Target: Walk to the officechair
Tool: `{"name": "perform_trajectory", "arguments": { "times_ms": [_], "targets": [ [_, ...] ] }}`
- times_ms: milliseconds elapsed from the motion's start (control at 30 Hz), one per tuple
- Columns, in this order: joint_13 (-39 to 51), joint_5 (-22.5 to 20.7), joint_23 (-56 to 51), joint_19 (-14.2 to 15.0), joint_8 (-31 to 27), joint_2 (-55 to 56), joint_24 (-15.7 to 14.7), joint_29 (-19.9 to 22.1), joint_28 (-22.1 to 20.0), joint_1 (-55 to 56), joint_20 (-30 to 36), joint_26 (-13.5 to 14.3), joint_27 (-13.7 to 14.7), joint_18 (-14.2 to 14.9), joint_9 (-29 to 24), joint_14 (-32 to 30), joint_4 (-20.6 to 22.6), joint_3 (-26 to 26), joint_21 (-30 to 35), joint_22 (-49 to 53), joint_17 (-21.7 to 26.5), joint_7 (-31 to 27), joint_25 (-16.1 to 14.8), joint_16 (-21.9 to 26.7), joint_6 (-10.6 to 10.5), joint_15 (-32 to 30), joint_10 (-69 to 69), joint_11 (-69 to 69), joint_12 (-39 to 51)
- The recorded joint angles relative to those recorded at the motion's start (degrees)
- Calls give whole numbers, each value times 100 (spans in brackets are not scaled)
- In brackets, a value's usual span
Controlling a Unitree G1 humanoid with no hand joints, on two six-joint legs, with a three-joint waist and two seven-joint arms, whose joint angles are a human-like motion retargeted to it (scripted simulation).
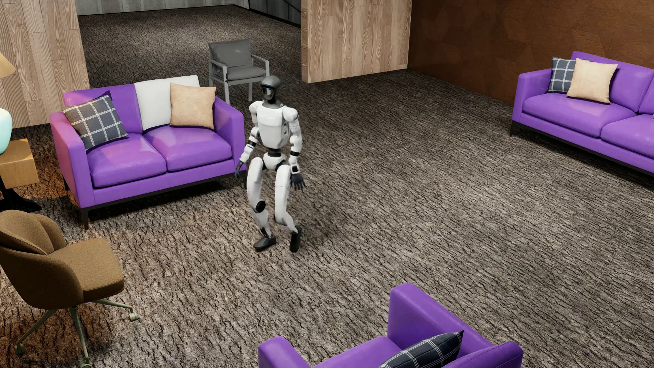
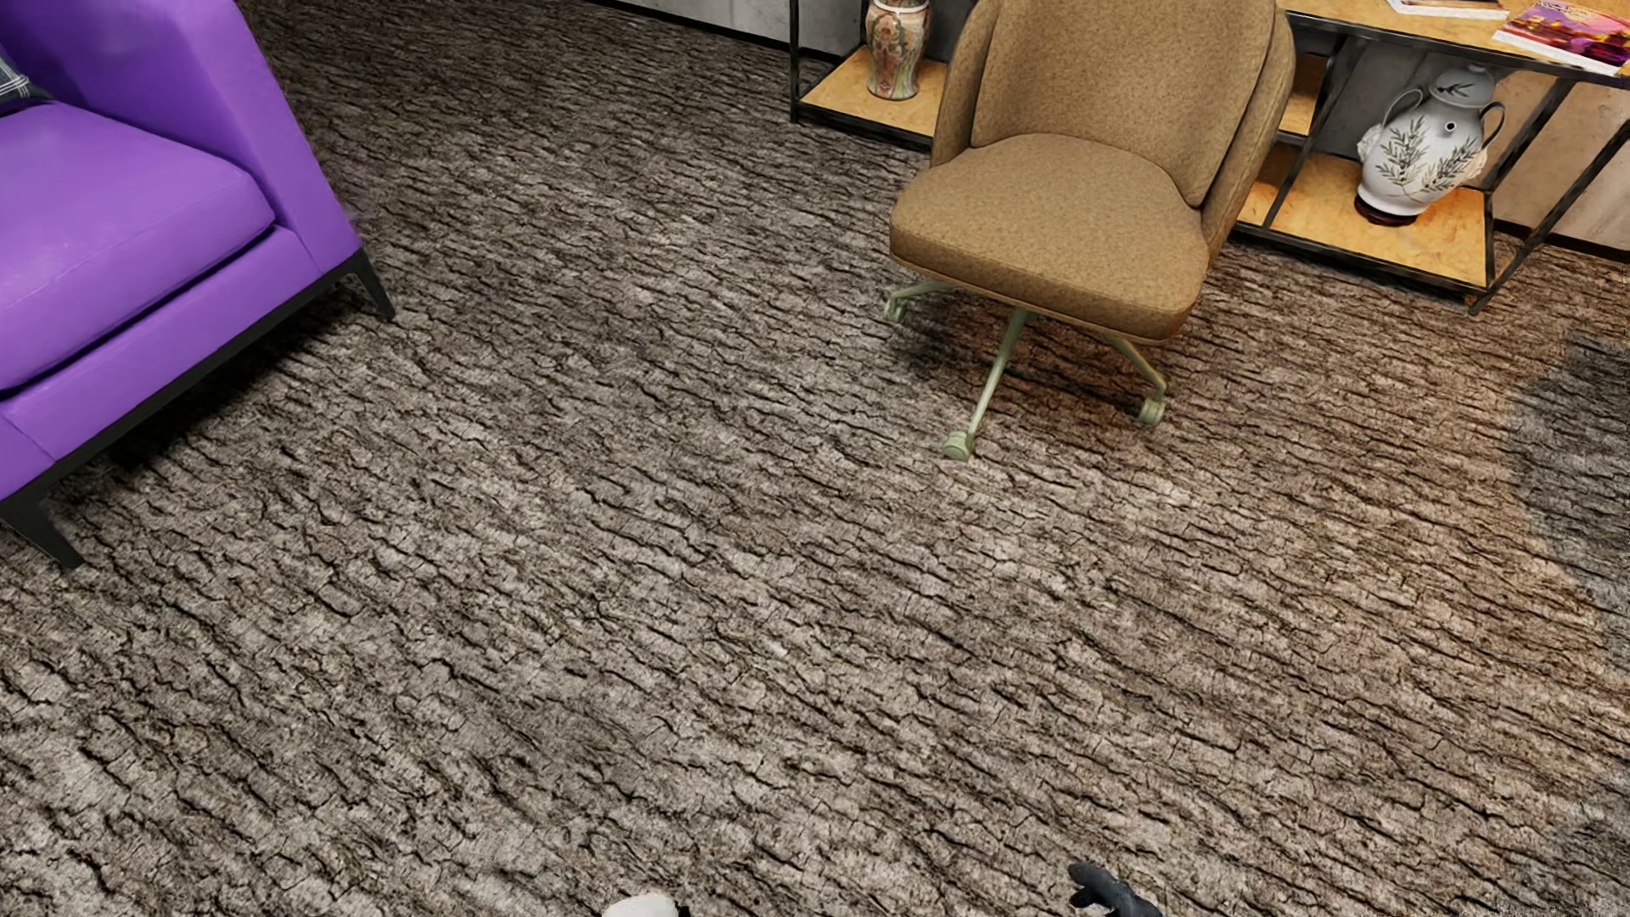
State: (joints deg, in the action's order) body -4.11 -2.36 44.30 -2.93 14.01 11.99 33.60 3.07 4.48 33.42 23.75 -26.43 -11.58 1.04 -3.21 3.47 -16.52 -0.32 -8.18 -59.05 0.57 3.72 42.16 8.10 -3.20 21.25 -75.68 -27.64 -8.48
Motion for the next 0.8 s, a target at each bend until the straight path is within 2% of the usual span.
{"name": "perform_trajectory", "arguments": {
  "times_ms": [33, 67, 133, 167, 200, 233, 267, 333, 367, 400, 433, 467, 533, 567, 600, 700, 733, 767, 800],
  "targets": [
    [205, -51, 50, 35, -124, -70, 75, -129, 278, 148, 149, 197, 55, -74, 25, 210, 27, 70, 199, 83, 60, 319, 71, 49, -19, 97, 595, 28, -269],
    [370, -101, 48, 76, -242, -138, -36, -222, 379, 238, 20, 348, 108, -68, 67, 312, 112, 132, 364, 268, 86, 586, 109, 83, -35, 198, 1362, 66, -573],
    [539, -208, -106, 146, -431, -288, -461, -246, 75, 255, -664, 424, 288, 63, 179, 121, 436, 234, 579, 696, 61, 782, 72, 7, -64, 398, 3403, 201, -1139],
    [565, -272, -197, 179, -508, -384, -540, -190, -169, 126, -915, 395, 380, 196, 245, -52, 594, 265, 614, 851, 25, 742, -10, -64, -86, 481, 4647, 310, -1334],
    [574, -300, -248, 221, -589, -488, -583, -104, -396, -49, -1117, 368, 382, -106, 312, -516, 642, 287, 624, 958, 12, 858, -62, -180, -111, 538, 5662, 433, -1460],
    [570, -313, -256, 267, -694, -561, -489, -33, -521, -191, -1140, 290, 379, -503, 360, -919, 581, 303, 614, 968, -8, 1074, -121, -265, -131, 617, 5933, 433, -1496],
    [567, -246, -219, 321, -813, -565, -411, 41, -520, -256, -1103, 187, 303, -727, 387, -841, 563, 314, 573, 895, 8, 1221, -161, -366, -118, 680, 5854, 274, -1416],
    [375, 25, -48, 403, -802, -469, 31, 223, -57, -360, -577, 113, 43, -605, 373, -397, 672, 300, 342, 518, -11, 1276, -327, -295, 29, 494, 5426, -482, -839],
    [239, 167, 76, 523, -815, -310, 286, 136, 294, -431, -263, 137, -83, -612, 356, -197, 722, 277, 316, 428, 1, 1305, -328, -159, 88, 88, 5213, -1040, -488],
    [171, 294, 232, 772, -1006, -24, 503, -245, 493, -560, -14, 256, -164, -648, 344, 9, 777, 250, 387, 488, 126, 1424, -235, -32, 121, -431, 5091, -1748, -164],
    [135, 392, 346, 1184, -1267, 324, 605, -650, 383, -722, 14, 367, -164, -658, 334, 206, 829, 228, 415, 591, 319, 1575, -113, 20, 160, -933, 5026, -2532, 163],
    [130, 446, 411, 1423, -1553, 686, 570, -772, -46, -906, -166, 473, -292, -633, 317, 376, 882, 211, 309, 834, 456, 1716, -54, 108, 223, -1232, 4972, -3339, 333],
    [1, 793, 363, 1374, -1669, 1383, 320, -123, -1074, -1219, -649, 591, -432, -530, 282, 646, 948, 189, -167, 1087, 505, 1946, -150, 191, 373, -1084, 4905, -4380, 839],
    [-102, 1060, 314, 1239, -1529, 1658, 150, 203, -1356, -1371, -846, 601, -444, -474, 274, 729, 964, 156, -409, 1126, 449, 1995, -276, 265, 433, -1012, 4939, -4463, 1119],
    [-201, 1273, 270, 1173, -1383, 1865, 52, 288, -1403, -1500, -905, 629, -413, -422, 272, 804, 981, 103, -556, 1162, 404, 2009, -403, 386, 477, -902, 4966, -4277, 1401],
    [-517, 1375, 73, 997, -1270, 2066, 89, -206, -1105, -1720, -719, 754, -197, -250, 285, 1087, 1040, -92, -549, 1373, 523, 1906, -465, 795, 571, -522, 4874, -2299, 2187],
    [-634, 1275, 6, 1138, -1352, 1896, 120, -252, -1078, -1811, -604, 806, -199, -192, 306, 1137, 1066, -140, -599, 1438, 505, 1819, -487, 884, 594, -772, 4933, -1113, 2408],
    [-743, 1292, -21, 969, -1099, 1599, 152, -191, -1079, -1927, -458, 859, -227, -144, 334, 1144, 1064, -153, -657, 1467, 418, 1720, -508, 954, 608, -1185, 5082, -225, 2600],
    [-851, 1360, 14, 752, -861, 1390, 180, -129, -1058, -1966, -301, 864, -279, -82, 352, 1212, 1068, -152, -691, 1470, 362, 1612, -494, 969, 624, -960, 5008, -66, 2759]
  ]
}}
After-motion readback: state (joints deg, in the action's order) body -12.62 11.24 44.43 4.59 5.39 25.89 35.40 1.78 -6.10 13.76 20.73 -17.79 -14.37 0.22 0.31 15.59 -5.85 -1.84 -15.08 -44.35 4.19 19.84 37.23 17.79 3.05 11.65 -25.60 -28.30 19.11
